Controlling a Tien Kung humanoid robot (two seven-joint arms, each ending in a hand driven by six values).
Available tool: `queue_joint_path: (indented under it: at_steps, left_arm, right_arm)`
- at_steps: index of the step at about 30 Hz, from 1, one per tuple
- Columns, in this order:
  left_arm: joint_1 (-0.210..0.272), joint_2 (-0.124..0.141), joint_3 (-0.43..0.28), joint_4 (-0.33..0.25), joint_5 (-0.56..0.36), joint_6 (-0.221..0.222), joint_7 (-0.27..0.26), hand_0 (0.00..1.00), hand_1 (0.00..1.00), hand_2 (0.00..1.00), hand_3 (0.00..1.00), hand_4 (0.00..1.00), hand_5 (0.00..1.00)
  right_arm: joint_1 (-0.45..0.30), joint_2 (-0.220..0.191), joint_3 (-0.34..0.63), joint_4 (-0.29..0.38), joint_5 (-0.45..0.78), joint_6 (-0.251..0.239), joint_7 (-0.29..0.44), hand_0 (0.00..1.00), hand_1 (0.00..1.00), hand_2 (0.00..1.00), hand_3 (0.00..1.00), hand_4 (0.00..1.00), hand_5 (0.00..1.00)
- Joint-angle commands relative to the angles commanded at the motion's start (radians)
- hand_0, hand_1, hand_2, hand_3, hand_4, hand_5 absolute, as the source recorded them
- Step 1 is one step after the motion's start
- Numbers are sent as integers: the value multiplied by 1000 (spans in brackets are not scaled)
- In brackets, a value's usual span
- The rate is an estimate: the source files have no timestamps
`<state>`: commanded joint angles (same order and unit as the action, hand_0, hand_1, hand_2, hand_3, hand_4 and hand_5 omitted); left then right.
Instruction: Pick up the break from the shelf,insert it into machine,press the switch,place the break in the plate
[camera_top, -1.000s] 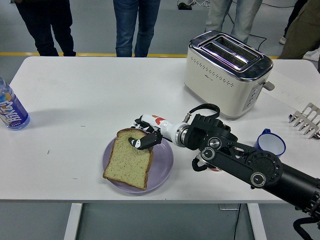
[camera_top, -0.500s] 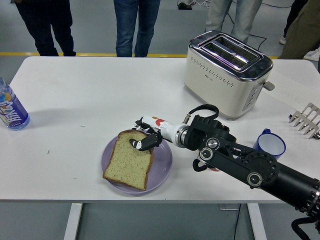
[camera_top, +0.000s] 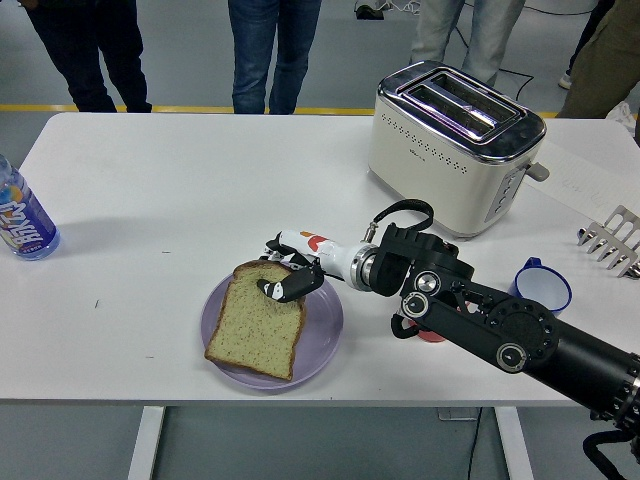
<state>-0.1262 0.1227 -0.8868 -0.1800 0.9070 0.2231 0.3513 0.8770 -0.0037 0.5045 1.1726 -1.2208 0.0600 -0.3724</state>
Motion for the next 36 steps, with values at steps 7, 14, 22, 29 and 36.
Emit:
queue_joint_path:
  at_steps: [7,14,22,29,36]
  left_arm:
    - [-1,0,3,0,-5,0,-1,633,485,459,540,334,800]
    - [0,0,2,0,-6,1,-1,633,485,460,539,332,800]
    - [-1,0,4,0,-9,1,-2,634,486,460,539,332,800]
    - [-2,0,5,0,-12,1,-3,634,485,460,539,331,801]
    - [-1,-1,2,0,-10,1,-3,634,485,459,539,332,802]
  right_arm:
    - [2,-1,7,-4,-38,7,15,507,519,602,657,634,123]
    - [-1,-6,9,-8,-75,22,31,590,602,662,729,659,124]
    - [0,-9,15,-8,-111,20,52,640,654,681,757,666,132]
    - [1,-12,18,-9,-137,13,68,704,712,726,789,680,145]
    - [0,-15,21,-7,-150,6,72,732,740,744,805,688,151]
